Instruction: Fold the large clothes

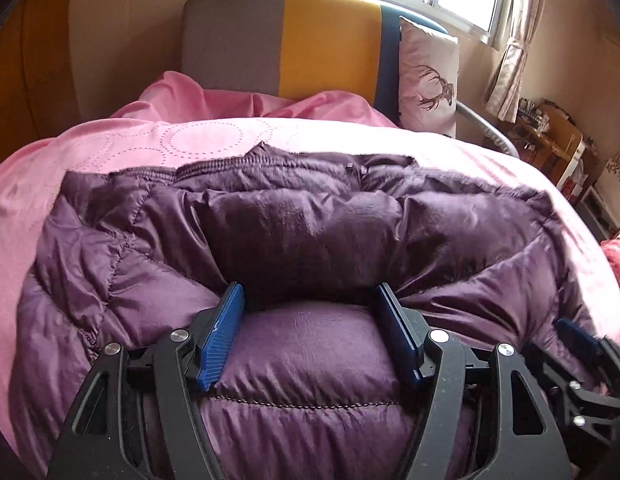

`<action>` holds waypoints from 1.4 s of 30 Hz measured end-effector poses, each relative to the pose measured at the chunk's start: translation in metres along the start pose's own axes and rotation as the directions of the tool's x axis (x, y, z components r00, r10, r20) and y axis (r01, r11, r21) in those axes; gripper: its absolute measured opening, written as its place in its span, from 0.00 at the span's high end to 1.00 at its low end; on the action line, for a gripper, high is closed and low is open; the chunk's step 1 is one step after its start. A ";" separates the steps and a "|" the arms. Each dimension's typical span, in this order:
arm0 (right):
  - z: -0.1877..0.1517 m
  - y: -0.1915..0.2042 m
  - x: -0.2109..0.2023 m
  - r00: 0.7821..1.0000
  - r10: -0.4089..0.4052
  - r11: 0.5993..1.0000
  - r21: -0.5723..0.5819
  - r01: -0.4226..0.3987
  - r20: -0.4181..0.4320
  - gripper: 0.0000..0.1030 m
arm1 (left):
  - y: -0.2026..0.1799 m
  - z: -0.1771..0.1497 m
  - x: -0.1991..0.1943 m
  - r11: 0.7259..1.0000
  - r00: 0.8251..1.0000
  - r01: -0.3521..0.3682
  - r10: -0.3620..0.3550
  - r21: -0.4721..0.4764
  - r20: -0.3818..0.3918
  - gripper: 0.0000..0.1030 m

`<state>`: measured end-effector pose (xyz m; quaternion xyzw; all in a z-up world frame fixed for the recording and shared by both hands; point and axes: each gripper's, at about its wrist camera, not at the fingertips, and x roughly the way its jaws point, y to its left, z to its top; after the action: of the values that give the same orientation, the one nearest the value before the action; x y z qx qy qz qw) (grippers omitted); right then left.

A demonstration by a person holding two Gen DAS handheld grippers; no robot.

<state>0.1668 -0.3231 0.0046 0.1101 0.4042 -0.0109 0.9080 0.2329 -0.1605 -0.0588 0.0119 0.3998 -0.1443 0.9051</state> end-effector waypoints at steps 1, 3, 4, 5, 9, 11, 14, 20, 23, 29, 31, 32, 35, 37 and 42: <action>-0.001 0.001 0.001 1.000 0.001 1.000 -0.002 -0.001 0.001 0.29 | 0.000 -0.004 0.004 1.000 1.000 -0.012 0.012 0.005 0.009 0.36; -0.003 0.000 0.004 1.000 0.002 1.000 -0.003 -0.002 0.001 0.29 | -0.001 -0.008 0.010 1.000 1.000 -0.029 0.029 0.007 0.011 0.36; -0.004 0.000 0.005 1.000 0.004 1.000 -0.002 -0.004 0.000 0.29 | -0.001 -0.008 0.012 0.999 0.999 -0.031 0.031 0.006 0.006 0.36; -0.004 0.000 0.006 1.000 0.005 1.000 0.001 -0.005 -0.003 0.29 | 0.000 -0.008 0.012 0.999 0.999 -0.032 0.032 0.005 0.001 0.36; 0.000 -0.002 -0.002 1.000 0.012 1.000 0.004 -0.012 -0.013 0.25 | 0.001 -0.003 0.004 1.000 1.000 -0.016 0.016 -0.008 -0.006 0.36; 0.003 -0.006 -0.011 0.999 0.034 0.999 0.018 -0.033 -0.009 0.19 | 0.003 -0.001 -0.007 1.000 1.000 -0.008 0.009 -0.014 0.003 0.36; 0.003 -0.016 -0.026 0.999 0.039 0.998 0.047 -0.040 0.018 0.13 | 0.002 -0.001 -0.023 1.000 1.000 -0.001 0.002 -0.014 0.028 0.35; -0.002 -0.053 -0.051 0.998 0.026 0.984 0.175 -0.036 0.059 0.08 | 0.003 -0.004 -0.049 1.000 0.998 -0.003 0.004 -0.008 0.070 0.35; -0.009 -0.074 -0.056 0.999 0.018 0.966 0.258 -0.031 0.050 0.07 | 0.005 -0.006 -0.057 1.000 0.997 0.005 -0.004 -0.018 0.078 0.35; -0.025 -0.117 -0.051 0.996 0.087 0.900 0.427 -0.087 0.020 0.04 | 0.004 -0.012 -0.069 1.000 0.997 0.008 -0.007 -0.019 0.083 0.35; -0.032 -0.126 -0.046 0.991 0.135 0.874 0.469 -0.124 0.011 0.04 | 0.004 -0.015 -0.068 1.000 0.997 0.004 -0.003 -0.015 0.074 0.35; -0.035 -0.129 -0.044 0.986 0.168 0.859 0.488 -0.152 0.012 0.04 | 0.004 -0.017 -0.067 1.000 0.998 0.004 -0.003 -0.014 0.070 0.35; -0.038 -0.129 -0.044 0.974 0.226 0.842 0.497 -0.211 0.030 0.04 | 0.004 -0.023 -0.064 1.000 0.998 -0.002 0.002 -0.003 0.057 0.35; -0.039 -0.126 -0.043 0.954 0.298 0.819 0.503 -0.275 0.036 0.04 | 0.004 -0.026 -0.061 1.000 0.999 -0.004 0.004 0.002 0.048 0.35; -0.041 -0.114 -0.040 0.937 0.350 0.815 0.488 -0.313 0.016 0.06 | 0.007 -0.032 -0.049 1.000 1.000 0.011 -0.011 -0.011 0.021 0.35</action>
<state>0.0977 -0.4284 -0.0140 0.4022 0.3967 0.0509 0.8236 0.1804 -0.1371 -0.0454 0.0032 0.3913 -0.1471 0.9084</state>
